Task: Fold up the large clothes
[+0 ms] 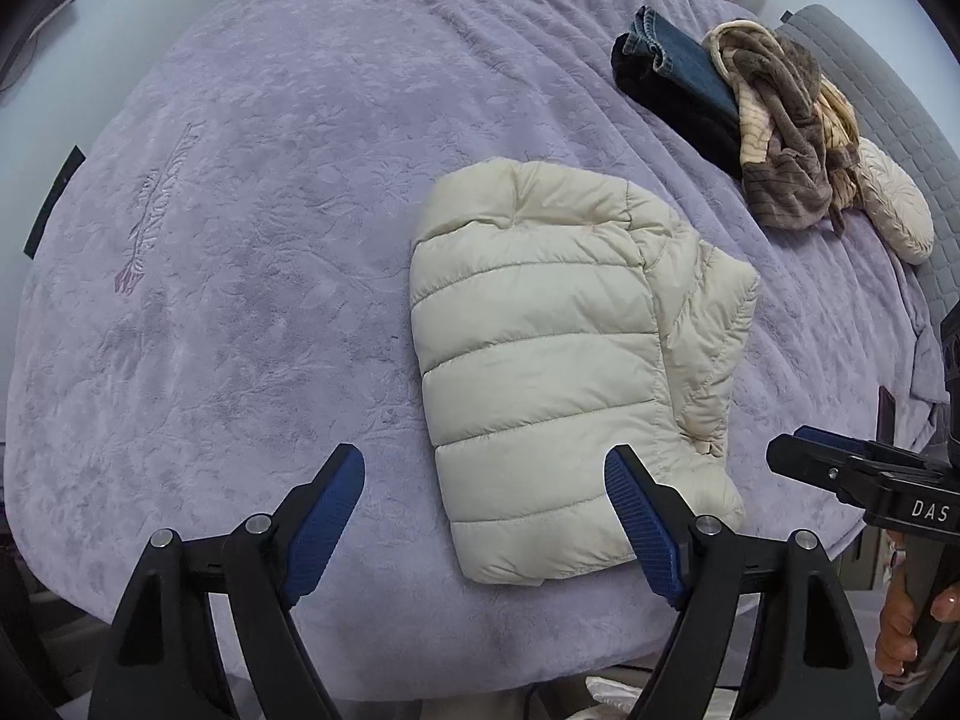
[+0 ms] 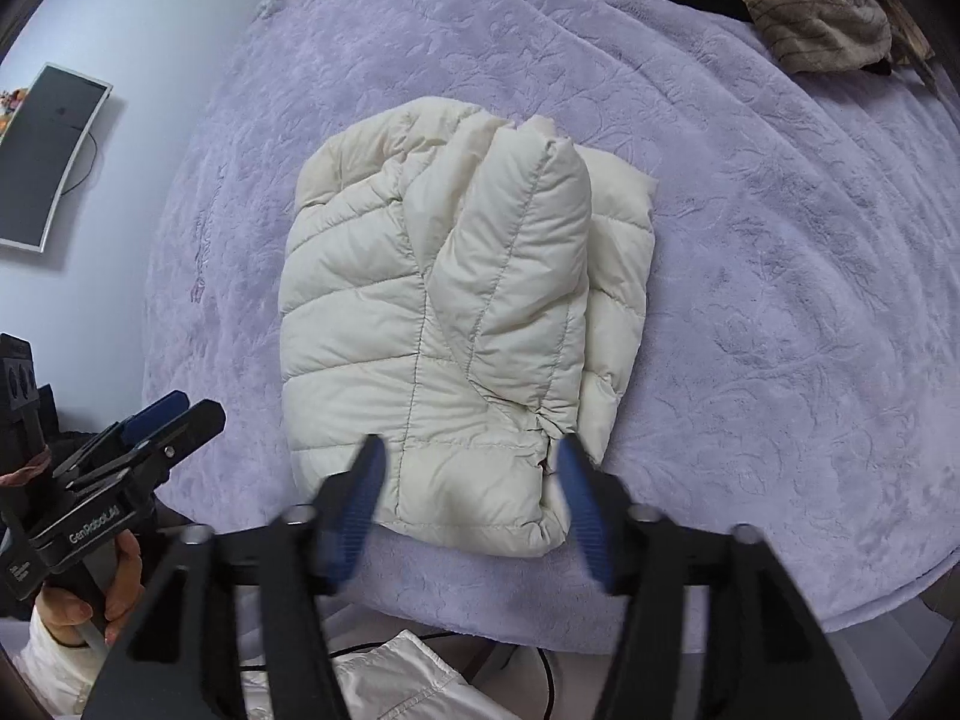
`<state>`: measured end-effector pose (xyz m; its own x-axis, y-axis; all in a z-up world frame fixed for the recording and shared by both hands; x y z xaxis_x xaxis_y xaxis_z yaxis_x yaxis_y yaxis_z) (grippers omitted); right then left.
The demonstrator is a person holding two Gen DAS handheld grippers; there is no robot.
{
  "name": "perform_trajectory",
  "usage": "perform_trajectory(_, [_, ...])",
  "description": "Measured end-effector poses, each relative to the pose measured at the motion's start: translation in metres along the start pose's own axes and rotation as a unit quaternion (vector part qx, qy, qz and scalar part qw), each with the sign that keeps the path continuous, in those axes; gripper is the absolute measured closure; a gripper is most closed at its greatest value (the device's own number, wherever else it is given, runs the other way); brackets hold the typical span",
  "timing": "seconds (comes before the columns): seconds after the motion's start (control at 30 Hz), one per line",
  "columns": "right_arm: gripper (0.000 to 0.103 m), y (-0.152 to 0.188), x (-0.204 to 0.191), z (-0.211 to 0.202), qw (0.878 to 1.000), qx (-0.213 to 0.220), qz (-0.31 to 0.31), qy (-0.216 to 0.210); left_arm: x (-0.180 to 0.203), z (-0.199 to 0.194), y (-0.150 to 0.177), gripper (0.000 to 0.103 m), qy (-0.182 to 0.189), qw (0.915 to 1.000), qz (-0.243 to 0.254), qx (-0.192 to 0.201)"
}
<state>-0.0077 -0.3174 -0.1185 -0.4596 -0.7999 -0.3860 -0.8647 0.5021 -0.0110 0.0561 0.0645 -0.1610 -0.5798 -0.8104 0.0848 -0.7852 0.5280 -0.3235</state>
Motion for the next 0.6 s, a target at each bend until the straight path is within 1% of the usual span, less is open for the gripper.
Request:
perform_trajectory(0.2, [0.029, -0.002, -0.009, -0.015, 1.000, 0.012, -0.003, 0.013, 0.001, -0.011, 0.002, 0.020, -0.003, 0.9999, -0.012, -0.009])
perform_trajectory(0.27, [0.022, -0.002, -0.012, -0.019, 1.000, 0.019, -0.006, 0.017, 0.003, -0.017, 0.002, 0.020, -0.008, 0.9999, -0.011, -0.006])
perform_trajectory(0.3, [0.022, -0.003, -0.013, -0.021, 1.000, 0.023, -0.007, 0.018, 0.004, -0.020, 0.001, 0.019, -0.011, 0.9999, -0.008, -0.005])
perform_trajectory(0.33, [0.022, -0.003, -0.014, -0.023, 0.999, 0.026, -0.007, 0.020, 0.005, -0.022, 0.001, 0.014, -0.016, 0.9999, -0.004, -0.005])
perform_trajectory(0.37, [0.020, -0.003, -0.015, -0.024, 0.999, 0.031, -0.008, 0.023, 0.005, -0.024, 0.001, 0.000, -0.022, 0.9997, 0.001, -0.007])
perform_trajectory(0.4, [0.018, -0.003, -0.016, -0.026, 0.999, 0.035, -0.009, 0.026, 0.005, -0.027, -0.001, 0.000, -0.029, 0.9995, 0.005, -0.004])
perform_trajectory(0.5, [0.007, -0.003, -0.017, -0.031, 0.999, 0.043, -0.009, 0.031, 0.006, -0.035, -0.002, 0.000, -0.038, 0.9992, 0.011, -0.003])
perform_trajectory(0.53, [0.000, -0.003, -0.017, -0.032, 0.998, 0.046, -0.010, 0.032, 0.006, -0.037, -0.003, 0.000, -0.042, 0.9990, 0.010, -0.004])
perform_trajectory(0.6, [0.000, -0.002, -0.018, -0.036, 0.998, 0.055, -0.012, 0.037, 0.004, -0.042, -0.004, 0.000, -0.055, 0.9985, 0.008, -0.003])
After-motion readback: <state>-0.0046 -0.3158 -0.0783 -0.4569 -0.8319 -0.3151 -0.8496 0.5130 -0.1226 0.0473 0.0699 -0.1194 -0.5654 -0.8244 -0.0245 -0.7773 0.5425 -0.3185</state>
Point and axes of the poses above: each gripper's, at about its wrist camera, not at the fingertips, and z roughly the way its jaws point, x to its right, y to its underside, the point moved 8 cm from there along z, roughly the way its jaws point, and after that the axes turned 15 degrees about z, right-handed, at the moved point
